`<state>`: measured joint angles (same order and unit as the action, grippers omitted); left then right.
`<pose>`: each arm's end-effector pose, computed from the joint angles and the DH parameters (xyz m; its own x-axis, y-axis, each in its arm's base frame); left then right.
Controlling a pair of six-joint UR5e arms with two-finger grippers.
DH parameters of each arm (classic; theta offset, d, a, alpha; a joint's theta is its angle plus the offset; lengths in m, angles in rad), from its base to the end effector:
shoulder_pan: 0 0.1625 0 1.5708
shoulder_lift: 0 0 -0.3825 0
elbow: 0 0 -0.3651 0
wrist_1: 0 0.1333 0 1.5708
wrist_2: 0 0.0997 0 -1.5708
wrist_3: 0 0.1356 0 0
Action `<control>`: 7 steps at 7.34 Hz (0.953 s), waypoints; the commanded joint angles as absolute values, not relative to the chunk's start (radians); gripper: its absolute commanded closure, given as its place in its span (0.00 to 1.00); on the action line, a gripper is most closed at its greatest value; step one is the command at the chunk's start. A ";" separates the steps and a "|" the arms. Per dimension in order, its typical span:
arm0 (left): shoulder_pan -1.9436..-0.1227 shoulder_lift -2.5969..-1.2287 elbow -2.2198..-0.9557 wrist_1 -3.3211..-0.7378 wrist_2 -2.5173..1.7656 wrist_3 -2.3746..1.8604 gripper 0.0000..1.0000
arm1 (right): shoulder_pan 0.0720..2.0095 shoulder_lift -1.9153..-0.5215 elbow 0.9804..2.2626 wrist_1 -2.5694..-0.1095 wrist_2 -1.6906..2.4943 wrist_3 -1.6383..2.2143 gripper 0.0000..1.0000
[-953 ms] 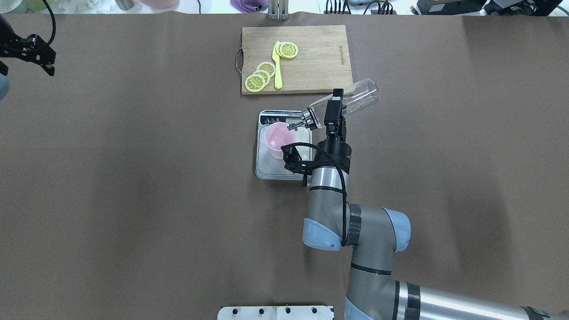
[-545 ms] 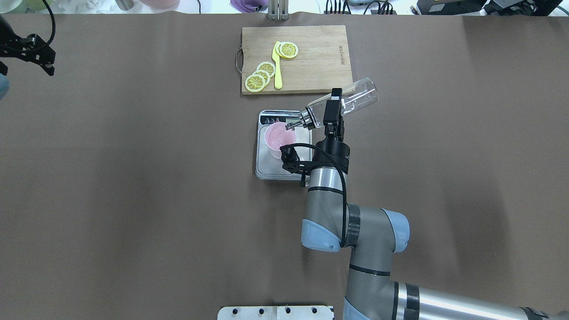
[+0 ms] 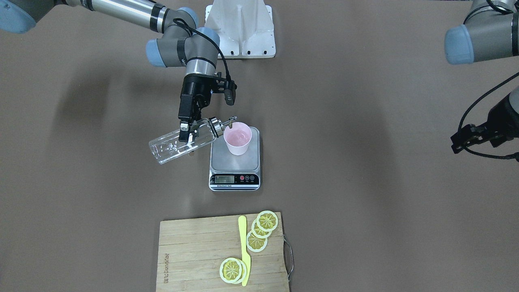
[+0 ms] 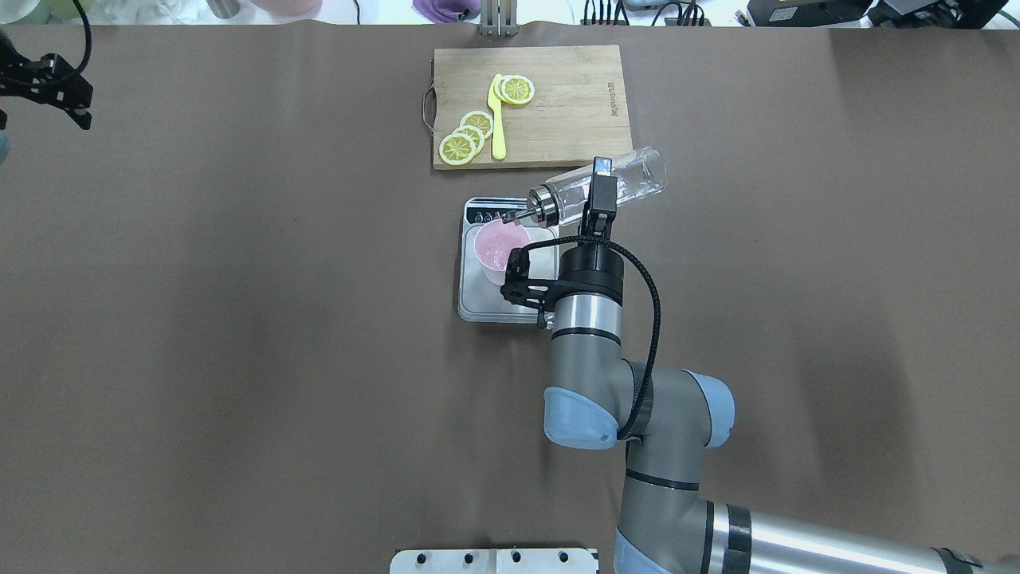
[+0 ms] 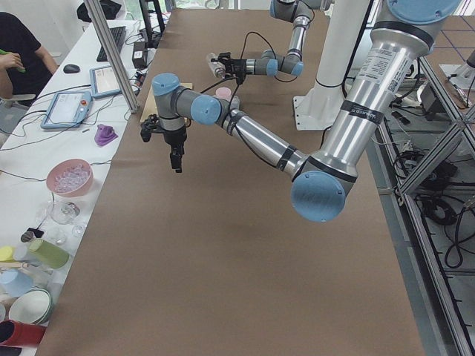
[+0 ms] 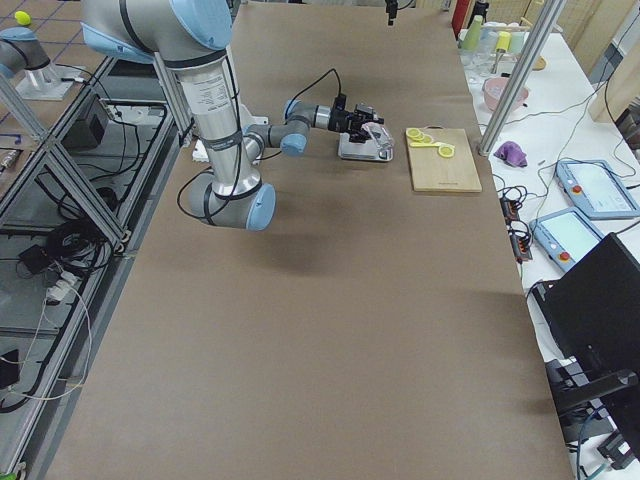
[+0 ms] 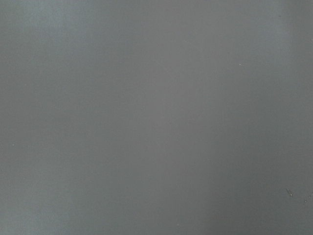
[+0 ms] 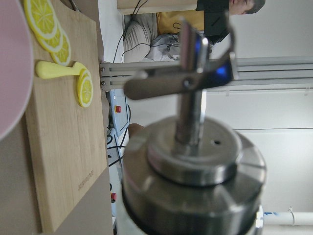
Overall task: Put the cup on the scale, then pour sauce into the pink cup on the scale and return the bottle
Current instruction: 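Turn the bottle upright and carry it back with the right gripper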
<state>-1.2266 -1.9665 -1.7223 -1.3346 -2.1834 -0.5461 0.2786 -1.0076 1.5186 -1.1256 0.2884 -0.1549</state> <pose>0.1464 -0.5723 0.4006 0.7743 -0.0880 -0.6267 0.0946 0.9953 -0.0228 -0.5157 -0.4214 0.2482 0.7358 -0.0818 -0.6722 0.6760 0.1477 0.7219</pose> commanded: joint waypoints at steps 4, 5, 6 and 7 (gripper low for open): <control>-1.229 -1.977 -1.727 -1.333 -2.183 -0.548 0.01 | 0.359 -1.011 1.545 -0.913 0.538 0.019 1.00; -1.230 -1.977 -1.727 -1.333 -2.183 -0.548 0.01 | 0.392 -1.023 1.593 -0.913 0.613 0.081 1.00; -1.230 -1.980 -1.733 -1.333 -2.183 -0.548 0.01 | 0.420 -1.079 1.653 -0.913 0.667 0.127 1.00; -1.235 -1.980 -1.741 -1.332 -2.183 -0.549 0.01 | 0.443 -1.103 1.672 -0.911 0.699 0.229 1.00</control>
<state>-1.2313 -1.9793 -1.7329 -1.3327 -2.1829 -0.5479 0.4109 -1.0642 1.6307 -0.9141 0.6442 0.1263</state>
